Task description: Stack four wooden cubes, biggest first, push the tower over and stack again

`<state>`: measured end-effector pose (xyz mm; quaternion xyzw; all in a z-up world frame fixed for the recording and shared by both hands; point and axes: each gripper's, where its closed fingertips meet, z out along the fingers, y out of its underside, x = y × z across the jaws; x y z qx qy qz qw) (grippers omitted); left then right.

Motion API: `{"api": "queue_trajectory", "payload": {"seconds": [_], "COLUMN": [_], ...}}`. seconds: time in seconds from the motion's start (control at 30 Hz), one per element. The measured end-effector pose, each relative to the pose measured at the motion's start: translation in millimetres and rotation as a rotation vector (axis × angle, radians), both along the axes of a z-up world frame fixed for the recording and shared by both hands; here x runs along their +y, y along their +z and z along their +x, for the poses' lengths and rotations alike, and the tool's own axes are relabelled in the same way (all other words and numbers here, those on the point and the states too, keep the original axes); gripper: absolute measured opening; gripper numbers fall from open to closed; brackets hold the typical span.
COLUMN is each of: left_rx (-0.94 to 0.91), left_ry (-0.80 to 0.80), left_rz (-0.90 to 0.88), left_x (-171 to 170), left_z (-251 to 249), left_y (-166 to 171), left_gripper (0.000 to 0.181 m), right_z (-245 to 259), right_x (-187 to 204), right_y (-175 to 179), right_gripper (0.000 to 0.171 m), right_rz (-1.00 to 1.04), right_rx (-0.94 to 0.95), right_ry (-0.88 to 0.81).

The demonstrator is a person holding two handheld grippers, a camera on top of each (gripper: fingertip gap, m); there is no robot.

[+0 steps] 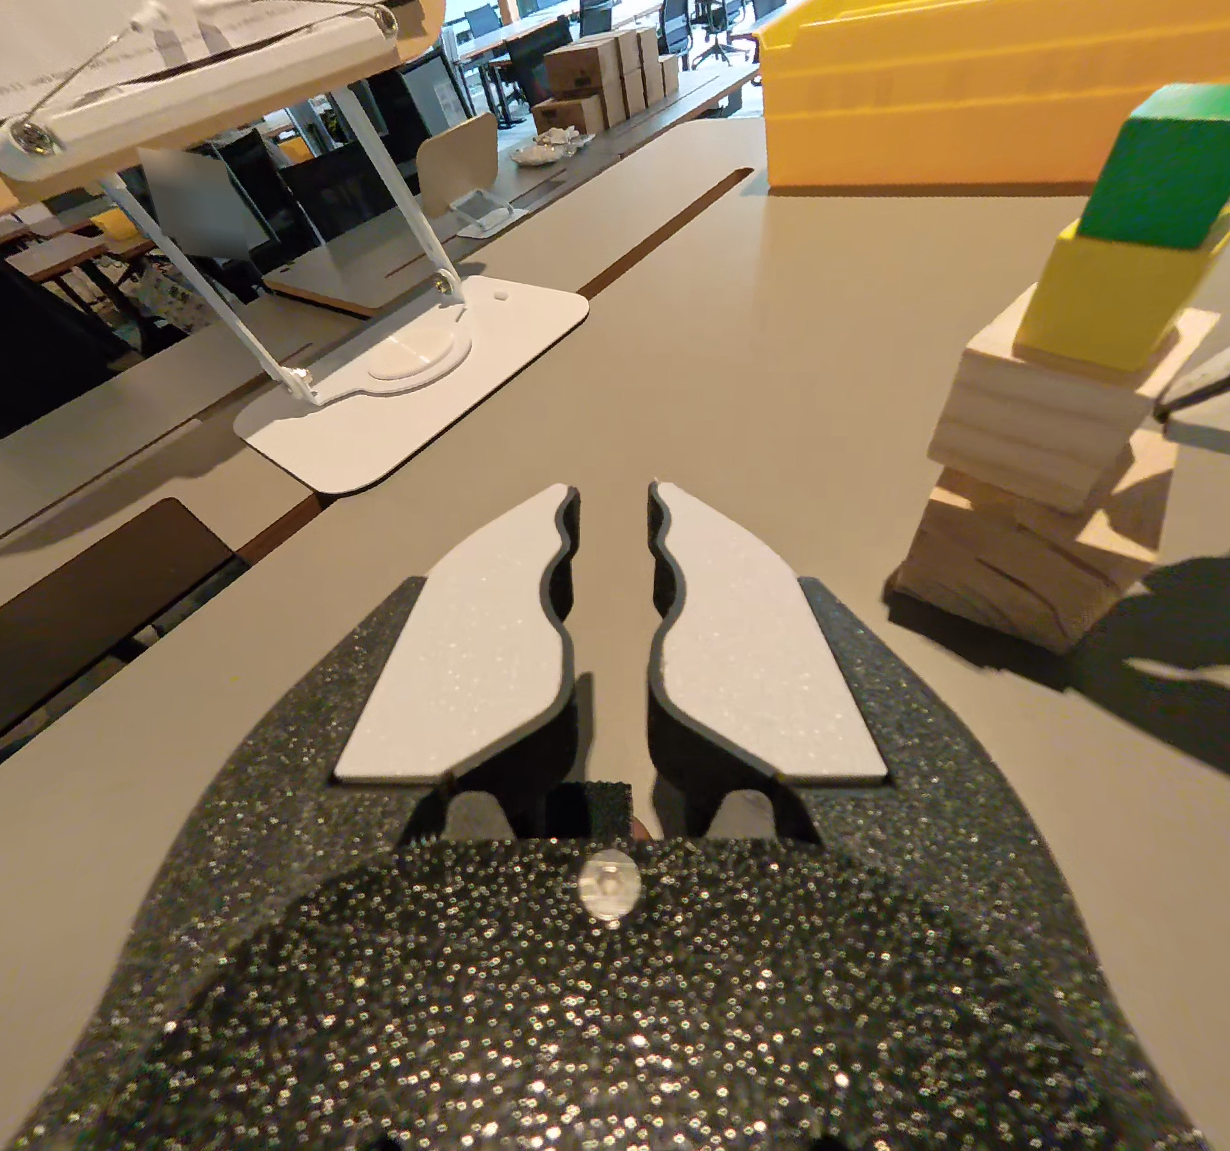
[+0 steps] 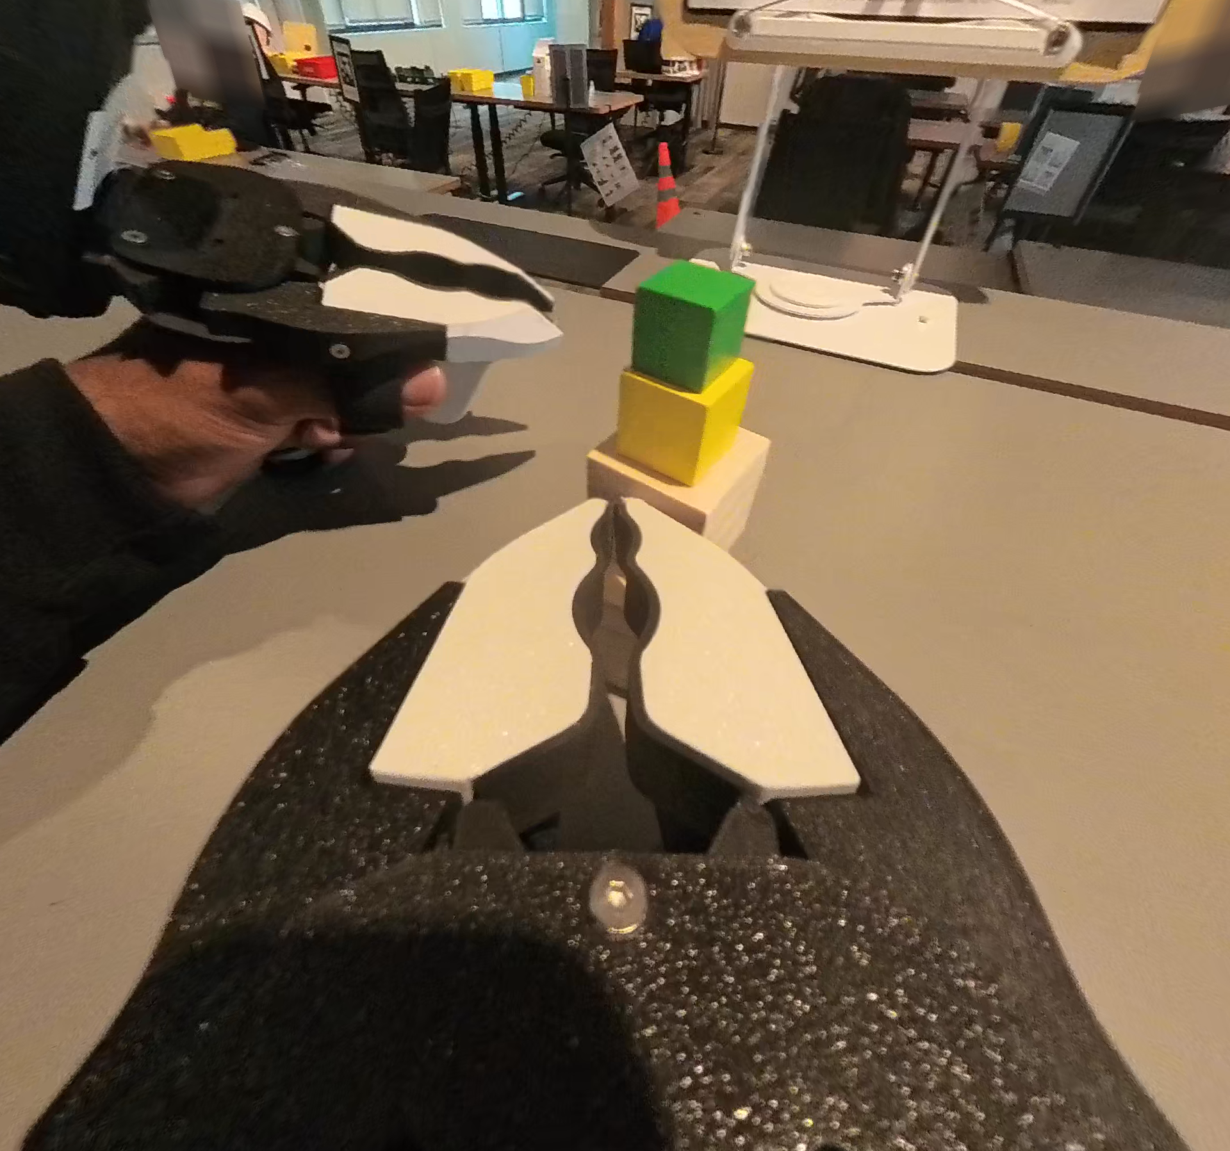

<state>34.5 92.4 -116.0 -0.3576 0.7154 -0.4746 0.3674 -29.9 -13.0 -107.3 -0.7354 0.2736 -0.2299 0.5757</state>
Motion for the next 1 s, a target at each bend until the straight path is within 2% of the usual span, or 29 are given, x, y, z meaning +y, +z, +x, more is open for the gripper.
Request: {"api": "queue_trajectory", "payload": {"seconds": [0.4, 1.0], "left_rx": [0.033, 0.019], "left_ry": [-0.017, 0.000], "left_rz": [0.082, 0.075], "left_x": [-7, -5], "left_z": [1, 2], "left_y": [-10, -8], "left_gripper": [0.019, 0.019], "right_z": [20, 23], "right_x": [-22, -16], "right_y": [-5, -3], "right_gripper": [0.000, 0.000], "right_rz": [0.008, 0.033], "right_rx": [0.062, 0.061], "right_ry": [-0.059, 0.005]}}
